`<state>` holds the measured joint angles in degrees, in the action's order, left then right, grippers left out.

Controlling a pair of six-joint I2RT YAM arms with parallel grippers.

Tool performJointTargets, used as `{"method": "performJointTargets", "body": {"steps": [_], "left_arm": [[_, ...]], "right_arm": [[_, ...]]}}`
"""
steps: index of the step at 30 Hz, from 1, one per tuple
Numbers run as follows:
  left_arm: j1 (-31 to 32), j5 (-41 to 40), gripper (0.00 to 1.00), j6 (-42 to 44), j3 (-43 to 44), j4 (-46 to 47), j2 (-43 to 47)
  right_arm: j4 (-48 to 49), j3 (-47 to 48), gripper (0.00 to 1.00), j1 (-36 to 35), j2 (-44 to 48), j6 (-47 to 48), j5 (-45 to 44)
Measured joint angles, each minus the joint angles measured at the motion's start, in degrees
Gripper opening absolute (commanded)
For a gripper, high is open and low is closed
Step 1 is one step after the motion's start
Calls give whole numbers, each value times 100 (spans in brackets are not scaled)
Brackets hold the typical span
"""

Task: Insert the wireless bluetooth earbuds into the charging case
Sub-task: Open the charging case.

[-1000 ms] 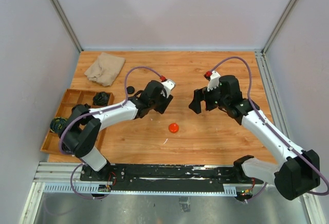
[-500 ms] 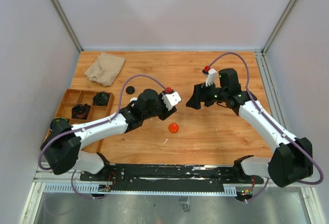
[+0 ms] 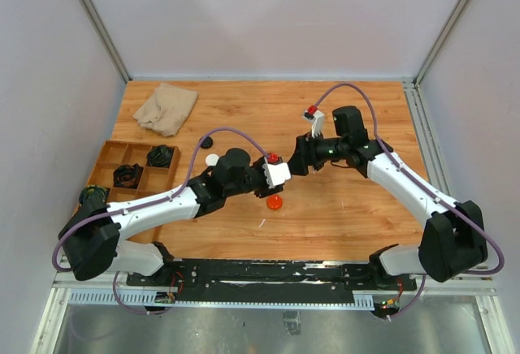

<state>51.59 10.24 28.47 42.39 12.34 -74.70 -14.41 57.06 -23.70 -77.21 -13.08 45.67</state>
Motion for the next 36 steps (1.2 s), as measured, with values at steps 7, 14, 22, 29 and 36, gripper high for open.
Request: {"method": "performJointTargets", "body": {"steps": [7, 14, 22, 29, 36], "left_arm": [[42, 94, 41, 70, 2, 4, 0], [98, 146, 42, 85, 2, 4, 57], [105, 162, 44, 87, 2, 11, 81], [114, 70, 72, 42, -2, 55, 127], [114, -157, 80, -293, -280, 337, 560]], "right_arm": [[48, 63, 64, -221, -125, 26, 299], [50, 66, 53, -286, -330, 92, 402], [50, 66, 24, -398, -404, 166, 450], [85, 66, 10, -398, -400, 153, 433], [208, 63, 9, -398, -151, 173, 369]]}}
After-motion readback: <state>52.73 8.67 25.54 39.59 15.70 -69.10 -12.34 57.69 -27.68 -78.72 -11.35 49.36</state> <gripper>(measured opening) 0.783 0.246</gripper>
